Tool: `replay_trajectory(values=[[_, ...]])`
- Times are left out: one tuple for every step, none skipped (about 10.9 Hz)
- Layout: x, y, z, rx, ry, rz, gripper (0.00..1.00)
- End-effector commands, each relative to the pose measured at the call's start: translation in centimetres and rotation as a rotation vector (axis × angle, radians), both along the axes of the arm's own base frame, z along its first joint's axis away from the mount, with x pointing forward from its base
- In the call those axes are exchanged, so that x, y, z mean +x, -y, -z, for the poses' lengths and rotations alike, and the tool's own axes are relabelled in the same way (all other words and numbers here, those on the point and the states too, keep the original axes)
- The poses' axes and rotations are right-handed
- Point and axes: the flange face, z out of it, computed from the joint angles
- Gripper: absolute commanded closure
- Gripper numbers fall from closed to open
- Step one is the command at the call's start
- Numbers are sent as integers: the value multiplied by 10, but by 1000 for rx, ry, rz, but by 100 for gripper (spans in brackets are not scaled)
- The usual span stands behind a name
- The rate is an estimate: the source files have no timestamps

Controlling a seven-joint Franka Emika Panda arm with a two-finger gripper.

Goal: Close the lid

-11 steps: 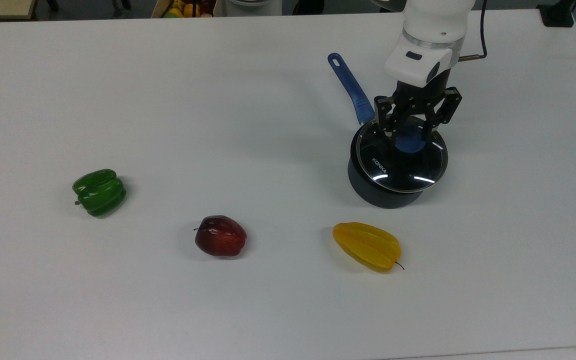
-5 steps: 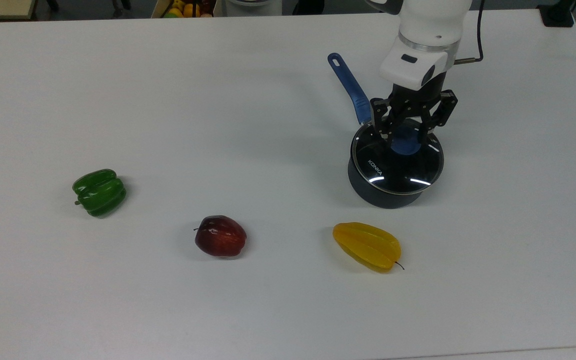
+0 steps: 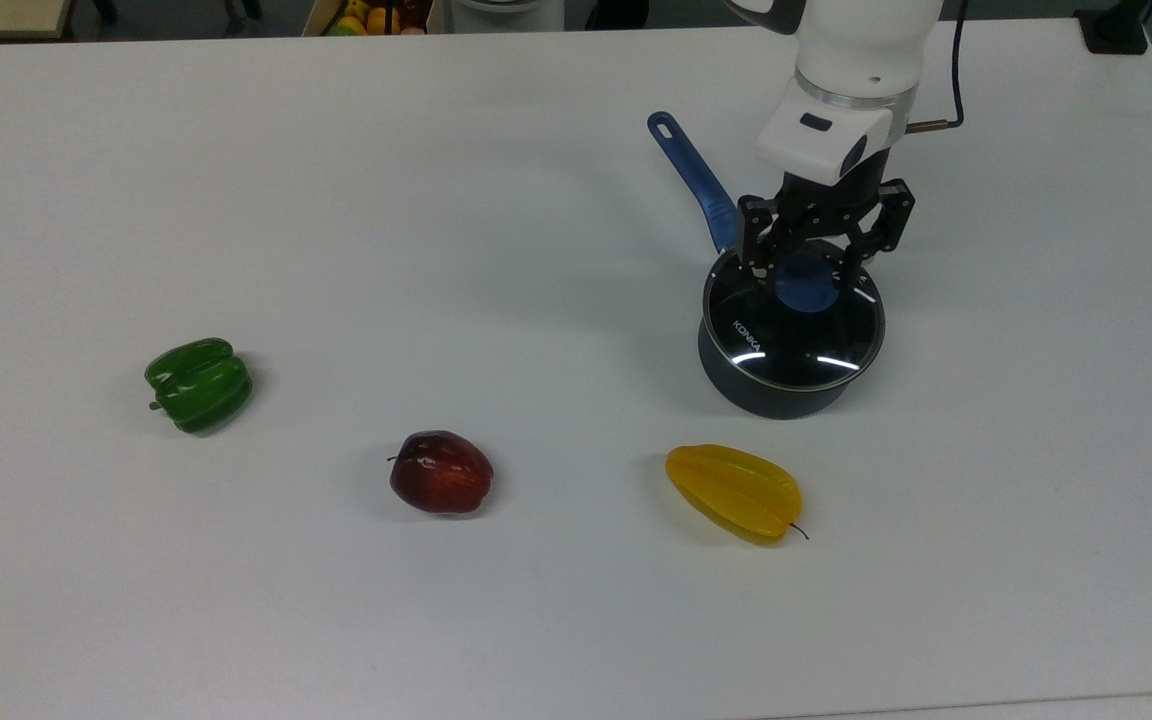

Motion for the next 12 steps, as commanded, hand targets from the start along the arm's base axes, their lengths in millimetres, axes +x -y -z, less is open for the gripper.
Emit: replay_trajectory(values=[[0,-2,-11,0,23,19,0],[1,4,-26,8,42,27,0],[5,22,-46,15,64,52,0],[12,49,-63,7,66,92,0],[17,80,-75,-14,49,130,0],[22,116,-87,-37,24,148,0],[22,148,-99,-65,-10,162,0],[20,181,-112,-72,-42,184,0],[15,213,-125,-74,-84,187,0],[5,241,-137,-90,-139,173,0],[-8,268,-153,-99,-178,178,0],[-20,300,-166,-103,-205,192,0]])
